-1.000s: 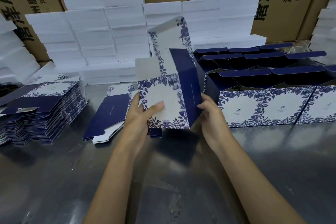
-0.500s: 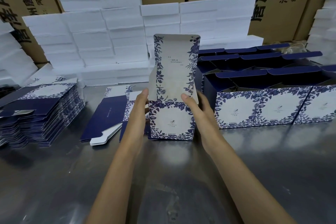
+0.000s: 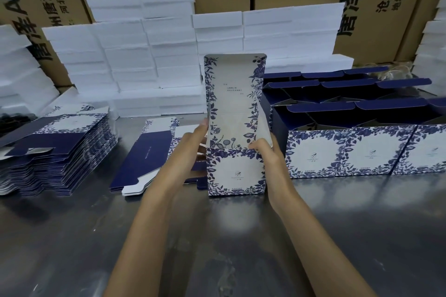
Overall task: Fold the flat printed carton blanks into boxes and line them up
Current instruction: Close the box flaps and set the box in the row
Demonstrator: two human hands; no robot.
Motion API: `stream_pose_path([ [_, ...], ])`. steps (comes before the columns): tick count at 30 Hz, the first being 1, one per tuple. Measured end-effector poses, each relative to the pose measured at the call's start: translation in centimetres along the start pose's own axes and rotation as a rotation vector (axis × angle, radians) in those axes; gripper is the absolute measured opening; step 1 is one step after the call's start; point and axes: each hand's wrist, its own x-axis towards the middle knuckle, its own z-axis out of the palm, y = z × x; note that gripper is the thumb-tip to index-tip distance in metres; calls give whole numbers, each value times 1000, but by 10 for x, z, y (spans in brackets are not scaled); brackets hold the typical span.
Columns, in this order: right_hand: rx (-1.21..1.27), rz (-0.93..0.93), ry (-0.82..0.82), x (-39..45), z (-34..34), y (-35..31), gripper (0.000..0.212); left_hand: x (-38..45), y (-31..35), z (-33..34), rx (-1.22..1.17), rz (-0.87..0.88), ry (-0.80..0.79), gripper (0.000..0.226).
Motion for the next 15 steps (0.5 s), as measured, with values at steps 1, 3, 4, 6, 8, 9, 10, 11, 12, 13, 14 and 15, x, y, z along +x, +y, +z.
stream_pose_path([
  [1, 9, 9, 8, 0, -1, 0, 59, -2, 3, -1, 24, -11, -4, 70],
  [3, 12, 9, 11, 0, -2, -1, 58, -5, 8, -2, 53, -24, -14, 70],
  [4, 3, 4, 11, 0, -1, -2, 58, -7, 9, -1, 43, -34, -24, 67],
  [6, -5, 1, 14, -2, 0, -4, 59, -8, 13, 2, -30, -44, -41, 55],
  [8, -16, -5, 12, -3, 0, -6, 58, -8, 15, 6, -130, -24, -58, 45],
  [9, -30, -12, 3, -4, 0, -8, 56, -8, 15, 7, -169, -20, -77, 48],
  [10, -47, -19, -9, -6, 1, -10, 53, -7, 15, 9, -198, -17, -104, 53],
  [11, -61, -22, -17, -7, 2, -11, 52, -5, 15, 12, -213, -10, -137, 58],
  [12, -73, -30, -20, -8, 2, -12, 52, -3, 14, 15, -204, 2, -157, 59],
  [13, -78, -39, -19, -8, 3, -12, 53, -2, 14, 18, -170, 16, -145, 57],
  [14, -76, -50, -17, -8, 4, -13, 55, 0, 13, 21, -104, 32, -96, 53],
  [15, -69, -53, -16, -8, 4, -13, 56, 1, 13, 24, -11, 58, -35, 53],
])
